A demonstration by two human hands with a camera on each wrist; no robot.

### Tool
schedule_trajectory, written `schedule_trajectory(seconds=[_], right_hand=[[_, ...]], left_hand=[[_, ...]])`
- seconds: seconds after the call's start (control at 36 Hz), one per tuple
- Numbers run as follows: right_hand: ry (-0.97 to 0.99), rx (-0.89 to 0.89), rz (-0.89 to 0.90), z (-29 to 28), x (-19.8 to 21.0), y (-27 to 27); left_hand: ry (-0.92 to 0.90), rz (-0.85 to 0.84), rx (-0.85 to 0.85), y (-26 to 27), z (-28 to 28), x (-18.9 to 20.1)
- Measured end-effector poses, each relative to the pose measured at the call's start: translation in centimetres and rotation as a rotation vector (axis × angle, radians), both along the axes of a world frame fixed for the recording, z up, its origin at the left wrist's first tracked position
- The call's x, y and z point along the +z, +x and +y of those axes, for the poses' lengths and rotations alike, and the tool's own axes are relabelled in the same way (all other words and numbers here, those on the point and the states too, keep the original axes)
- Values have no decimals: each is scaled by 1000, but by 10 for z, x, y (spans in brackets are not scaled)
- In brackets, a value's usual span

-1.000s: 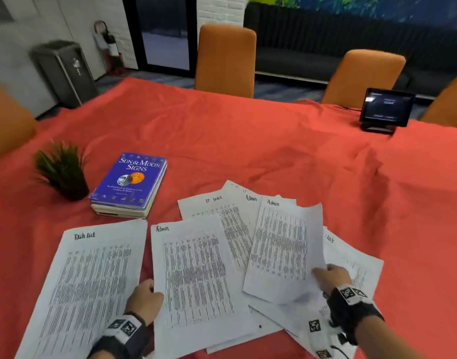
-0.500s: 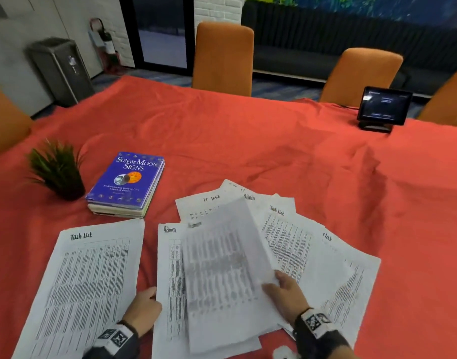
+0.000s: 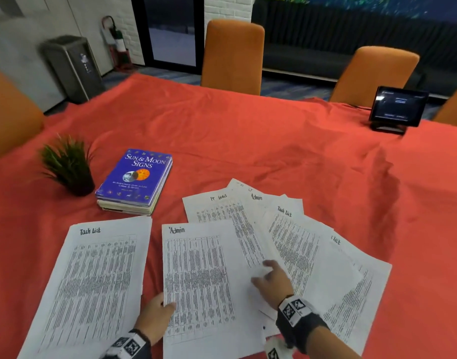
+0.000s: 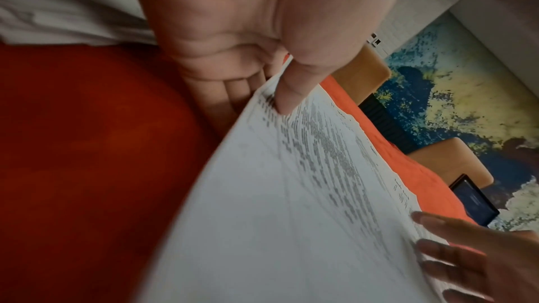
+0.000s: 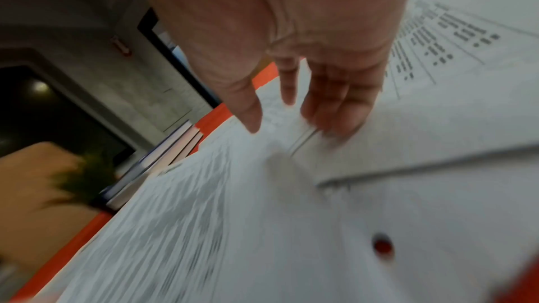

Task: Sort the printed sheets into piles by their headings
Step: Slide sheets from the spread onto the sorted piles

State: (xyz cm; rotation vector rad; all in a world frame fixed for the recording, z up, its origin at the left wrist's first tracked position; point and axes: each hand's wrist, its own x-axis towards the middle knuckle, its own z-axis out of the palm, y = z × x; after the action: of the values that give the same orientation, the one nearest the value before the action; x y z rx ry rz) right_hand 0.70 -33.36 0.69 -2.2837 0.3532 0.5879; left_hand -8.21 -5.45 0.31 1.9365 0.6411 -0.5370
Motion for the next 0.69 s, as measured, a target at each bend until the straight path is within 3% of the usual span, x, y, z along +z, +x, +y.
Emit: schedule_trajectory(seconds=[0.11,0.25,0.53,0.69], right_hand=[[-157,-158,-43,-16,5,29],[-288,-138,93,-16,7,47],[-263,-91,70,7,13,57],[-110,-204,2,-17,30,69]], left_hand=[[0,33,23,-3,6,-5],[6,53,55,-5,7,-2],[-2,27,96,-8,5,4],[-2,3,185,-10,12,-6]])
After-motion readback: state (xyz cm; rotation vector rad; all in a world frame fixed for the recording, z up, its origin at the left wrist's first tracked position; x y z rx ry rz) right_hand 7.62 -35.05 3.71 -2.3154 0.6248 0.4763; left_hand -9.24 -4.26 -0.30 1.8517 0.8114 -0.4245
